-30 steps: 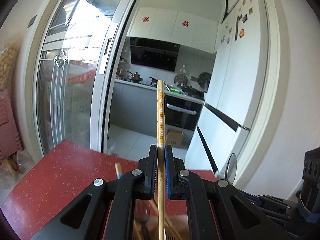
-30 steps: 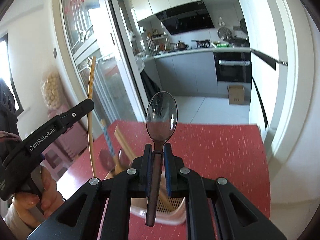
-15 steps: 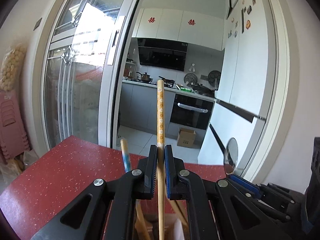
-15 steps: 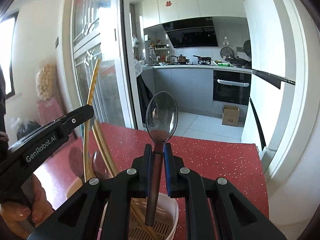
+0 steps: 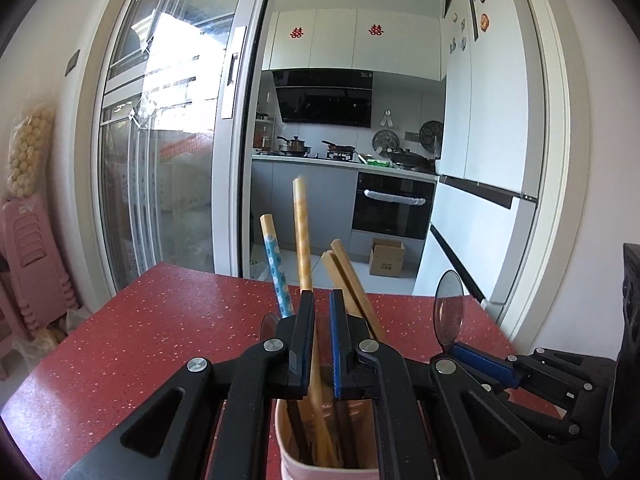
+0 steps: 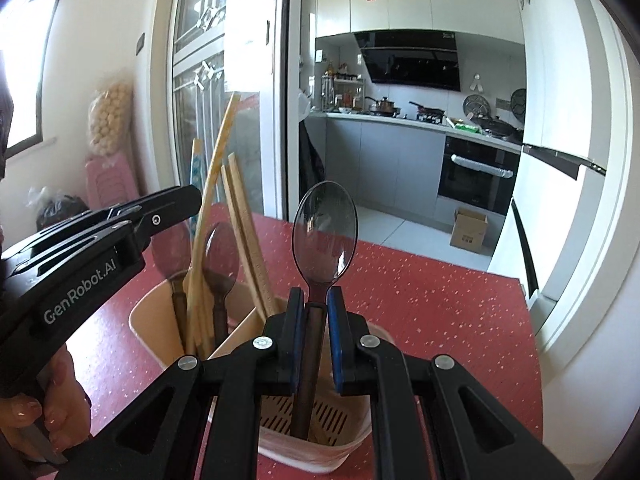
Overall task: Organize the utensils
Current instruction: 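Open the right tool dropping the spoon in while the left tool drops the chopstick in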
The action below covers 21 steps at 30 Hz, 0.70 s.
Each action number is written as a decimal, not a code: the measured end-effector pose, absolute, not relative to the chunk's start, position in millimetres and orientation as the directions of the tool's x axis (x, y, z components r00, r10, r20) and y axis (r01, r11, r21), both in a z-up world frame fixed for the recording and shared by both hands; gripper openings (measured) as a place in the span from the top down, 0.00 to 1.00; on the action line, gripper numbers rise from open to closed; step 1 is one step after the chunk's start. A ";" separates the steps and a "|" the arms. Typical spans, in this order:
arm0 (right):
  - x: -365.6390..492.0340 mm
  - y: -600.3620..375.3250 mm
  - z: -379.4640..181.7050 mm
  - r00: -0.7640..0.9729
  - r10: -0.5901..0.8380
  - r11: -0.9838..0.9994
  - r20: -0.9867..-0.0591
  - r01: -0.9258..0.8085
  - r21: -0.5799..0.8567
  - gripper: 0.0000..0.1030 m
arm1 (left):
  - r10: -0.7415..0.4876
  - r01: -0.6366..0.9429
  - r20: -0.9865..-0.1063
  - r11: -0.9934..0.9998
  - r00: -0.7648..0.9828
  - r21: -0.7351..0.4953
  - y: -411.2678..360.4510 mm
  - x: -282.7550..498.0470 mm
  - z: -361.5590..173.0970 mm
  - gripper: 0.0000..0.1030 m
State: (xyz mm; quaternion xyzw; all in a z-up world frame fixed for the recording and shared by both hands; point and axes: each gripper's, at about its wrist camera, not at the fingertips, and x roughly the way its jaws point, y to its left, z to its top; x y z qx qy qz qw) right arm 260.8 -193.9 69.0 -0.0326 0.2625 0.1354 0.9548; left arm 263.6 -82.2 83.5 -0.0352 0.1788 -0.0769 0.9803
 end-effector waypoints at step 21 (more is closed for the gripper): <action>251.0 -199.5 74.9 0.769 0.262 0.962 -0.583 -0.255 0.097 0.69 | -0.134 0.114 -0.476 0.991 0.869 -0.070 -60.7 228.9 77.6 0.64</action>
